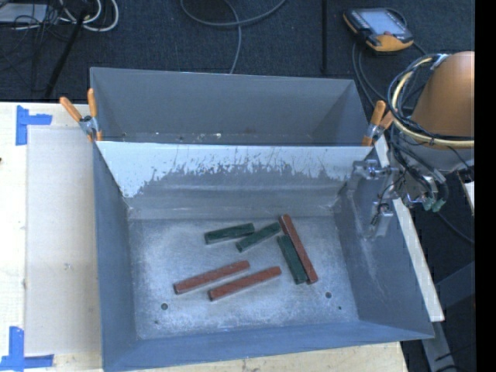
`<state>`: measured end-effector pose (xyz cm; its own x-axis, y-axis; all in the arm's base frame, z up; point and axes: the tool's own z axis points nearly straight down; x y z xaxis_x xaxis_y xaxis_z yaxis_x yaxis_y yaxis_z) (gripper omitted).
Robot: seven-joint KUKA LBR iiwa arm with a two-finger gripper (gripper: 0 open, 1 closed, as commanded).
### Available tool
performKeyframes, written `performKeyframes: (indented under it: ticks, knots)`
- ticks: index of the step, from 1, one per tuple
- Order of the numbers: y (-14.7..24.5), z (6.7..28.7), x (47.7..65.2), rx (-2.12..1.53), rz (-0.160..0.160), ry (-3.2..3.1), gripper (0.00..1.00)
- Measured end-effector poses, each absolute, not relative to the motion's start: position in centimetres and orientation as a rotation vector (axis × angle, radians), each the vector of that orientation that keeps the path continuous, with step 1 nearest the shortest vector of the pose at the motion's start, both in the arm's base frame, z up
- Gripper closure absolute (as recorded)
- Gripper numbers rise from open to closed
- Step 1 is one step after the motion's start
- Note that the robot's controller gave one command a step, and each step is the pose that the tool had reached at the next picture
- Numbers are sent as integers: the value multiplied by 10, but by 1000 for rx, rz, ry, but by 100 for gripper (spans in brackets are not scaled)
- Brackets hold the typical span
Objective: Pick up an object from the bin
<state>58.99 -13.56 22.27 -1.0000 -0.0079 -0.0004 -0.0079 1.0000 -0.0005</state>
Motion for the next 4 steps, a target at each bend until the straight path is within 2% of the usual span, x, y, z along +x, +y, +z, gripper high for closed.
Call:
performKeyframes:
  ticks: [1, 2, 3, 4]
  knots:
    - [-136, 223, 590, -13, -1, 3141, 0]
    - [-129, 179, 590, 66, -1, 3133, 0]
    - [-75, 137, 548, 84, 0, 3142, 0]
    - [-54, 127, 555, 64, 3, 3143, 0]
